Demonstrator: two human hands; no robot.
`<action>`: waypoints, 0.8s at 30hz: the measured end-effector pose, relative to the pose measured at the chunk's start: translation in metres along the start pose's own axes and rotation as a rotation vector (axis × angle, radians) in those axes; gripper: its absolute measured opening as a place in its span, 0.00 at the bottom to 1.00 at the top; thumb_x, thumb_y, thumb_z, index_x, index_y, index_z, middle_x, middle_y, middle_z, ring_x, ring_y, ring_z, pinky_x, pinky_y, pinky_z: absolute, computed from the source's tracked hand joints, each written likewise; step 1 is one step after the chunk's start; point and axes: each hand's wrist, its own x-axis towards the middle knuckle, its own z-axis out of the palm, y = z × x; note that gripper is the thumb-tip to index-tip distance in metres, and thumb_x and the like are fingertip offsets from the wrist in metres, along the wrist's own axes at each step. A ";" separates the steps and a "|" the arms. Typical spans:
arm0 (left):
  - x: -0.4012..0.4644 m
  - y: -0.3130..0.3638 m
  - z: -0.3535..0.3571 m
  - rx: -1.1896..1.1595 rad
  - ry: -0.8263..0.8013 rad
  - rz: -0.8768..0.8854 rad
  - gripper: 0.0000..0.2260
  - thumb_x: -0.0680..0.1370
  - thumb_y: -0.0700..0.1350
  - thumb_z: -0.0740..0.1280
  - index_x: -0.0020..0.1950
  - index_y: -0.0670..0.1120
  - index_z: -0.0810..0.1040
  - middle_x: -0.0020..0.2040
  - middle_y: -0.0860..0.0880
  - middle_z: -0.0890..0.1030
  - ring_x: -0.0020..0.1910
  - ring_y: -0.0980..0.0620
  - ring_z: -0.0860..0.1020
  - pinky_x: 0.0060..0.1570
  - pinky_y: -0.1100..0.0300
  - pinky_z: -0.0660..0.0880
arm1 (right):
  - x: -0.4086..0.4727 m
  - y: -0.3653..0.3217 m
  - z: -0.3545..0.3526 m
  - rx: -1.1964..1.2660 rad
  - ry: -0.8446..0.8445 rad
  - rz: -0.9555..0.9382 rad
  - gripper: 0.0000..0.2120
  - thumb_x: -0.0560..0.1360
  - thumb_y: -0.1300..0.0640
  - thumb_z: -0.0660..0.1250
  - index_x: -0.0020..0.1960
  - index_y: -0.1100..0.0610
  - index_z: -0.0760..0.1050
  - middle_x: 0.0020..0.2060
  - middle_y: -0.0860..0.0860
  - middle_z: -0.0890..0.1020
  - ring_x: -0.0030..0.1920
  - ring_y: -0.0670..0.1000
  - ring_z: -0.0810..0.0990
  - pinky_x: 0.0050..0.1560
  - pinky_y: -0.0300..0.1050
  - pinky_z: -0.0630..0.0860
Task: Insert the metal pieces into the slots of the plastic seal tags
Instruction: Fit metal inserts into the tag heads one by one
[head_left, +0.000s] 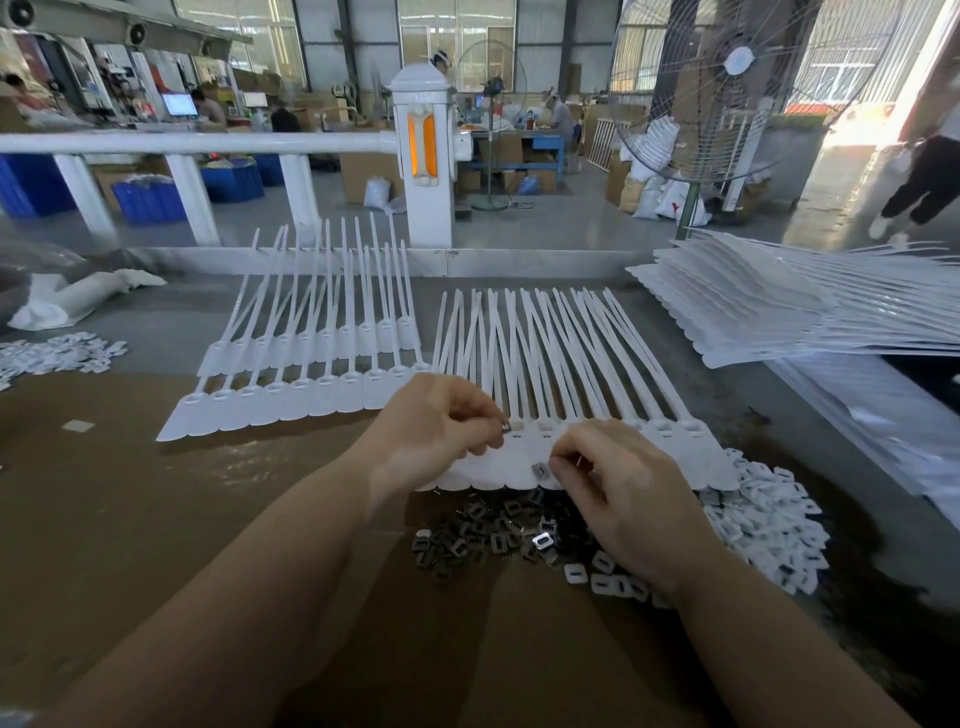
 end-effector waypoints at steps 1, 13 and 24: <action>0.003 0.000 -0.002 -0.016 0.018 -0.017 0.04 0.76 0.39 0.68 0.43 0.46 0.80 0.36 0.52 0.83 0.33 0.62 0.78 0.33 0.72 0.73 | 0.000 0.000 0.000 -0.001 -0.002 0.004 0.04 0.74 0.61 0.67 0.41 0.58 0.75 0.37 0.48 0.78 0.41 0.46 0.74 0.43 0.41 0.72; 0.038 0.005 -0.003 0.076 0.029 -0.177 0.02 0.72 0.42 0.73 0.43 0.46 0.83 0.40 0.53 0.81 0.40 0.59 0.76 0.27 0.74 0.70 | 0.000 -0.003 -0.003 -0.006 -0.046 0.038 0.03 0.74 0.60 0.67 0.42 0.58 0.75 0.38 0.48 0.77 0.41 0.47 0.73 0.43 0.41 0.72; 0.049 0.011 0.001 0.180 -0.077 -0.251 0.03 0.70 0.44 0.75 0.41 0.47 0.84 0.37 0.53 0.80 0.36 0.57 0.74 0.25 0.70 0.68 | 0.000 -0.001 -0.001 -0.031 -0.024 0.009 0.05 0.71 0.63 0.70 0.40 0.58 0.74 0.36 0.48 0.77 0.39 0.46 0.72 0.41 0.37 0.69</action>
